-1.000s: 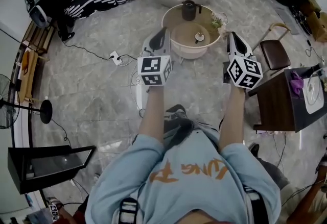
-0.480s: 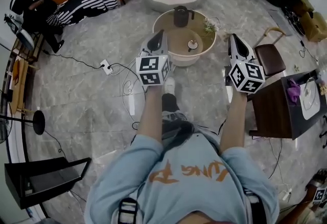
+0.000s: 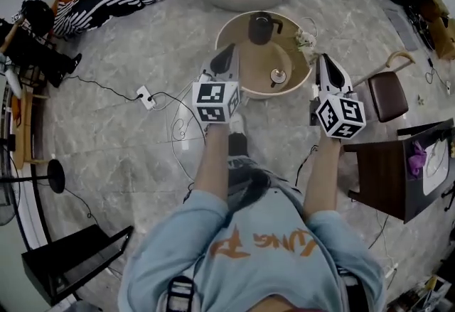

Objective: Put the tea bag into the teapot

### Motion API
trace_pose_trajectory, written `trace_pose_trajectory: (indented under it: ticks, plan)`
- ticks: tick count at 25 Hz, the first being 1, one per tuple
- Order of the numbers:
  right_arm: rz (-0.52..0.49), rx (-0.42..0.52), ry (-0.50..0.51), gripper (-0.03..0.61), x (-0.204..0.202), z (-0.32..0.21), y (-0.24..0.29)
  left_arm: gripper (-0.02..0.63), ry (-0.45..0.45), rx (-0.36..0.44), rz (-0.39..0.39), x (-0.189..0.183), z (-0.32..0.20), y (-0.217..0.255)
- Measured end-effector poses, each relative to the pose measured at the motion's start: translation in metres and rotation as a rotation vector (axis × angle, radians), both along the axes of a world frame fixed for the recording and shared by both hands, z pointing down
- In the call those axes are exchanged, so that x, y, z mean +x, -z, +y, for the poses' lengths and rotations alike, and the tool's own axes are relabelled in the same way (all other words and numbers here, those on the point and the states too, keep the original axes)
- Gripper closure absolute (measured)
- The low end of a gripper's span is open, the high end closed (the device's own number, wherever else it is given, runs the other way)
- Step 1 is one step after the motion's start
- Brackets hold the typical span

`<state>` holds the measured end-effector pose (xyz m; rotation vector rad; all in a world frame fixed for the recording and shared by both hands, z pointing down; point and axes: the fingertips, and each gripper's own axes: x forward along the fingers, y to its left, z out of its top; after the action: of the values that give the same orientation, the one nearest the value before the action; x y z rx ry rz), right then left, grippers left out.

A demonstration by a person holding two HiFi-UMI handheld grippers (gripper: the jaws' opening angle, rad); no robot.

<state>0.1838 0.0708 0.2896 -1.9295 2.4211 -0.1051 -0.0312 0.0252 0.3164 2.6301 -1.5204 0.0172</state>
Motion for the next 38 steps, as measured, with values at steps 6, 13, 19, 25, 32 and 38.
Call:
trace_pose_trajectory:
  ticks: [6, 13, 19, 25, 32, 38]
  plan:
    - [0.039, -0.119, -0.003, 0.565, -0.007, -0.111, -0.036, 0.589, -0.017, -0.093, 0.021, 0.003, -0.113, -0.038]
    - [0.128, -0.270, 0.031, 0.565, -0.035, -0.228, -0.075, 0.589, -0.095, -0.217, -0.025, 0.011, -0.219, -0.088]
    - [0.147, -0.384, 0.057, 0.565, -0.044, -0.272, -0.127, 0.589, -0.129, -0.291, -0.037, 0.025, -0.265, -0.129]
    - [0.119, -0.466, 0.073, 0.566, -0.027, -0.290, -0.167, 0.589, -0.151, -0.379, -0.051, 0.054, -0.284, -0.167]
    - [0.114, -0.579, 0.136, 0.565, -0.011, -0.315, -0.232, 0.589, -0.109, -0.467, -0.074, 0.065, -0.304, -0.208]
    - [0.266, -0.643, 0.265, 0.565, -0.016, -0.338, -0.275, 0.589, -0.087, -0.543, -0.087, 0.069, -0.314, -0.246]
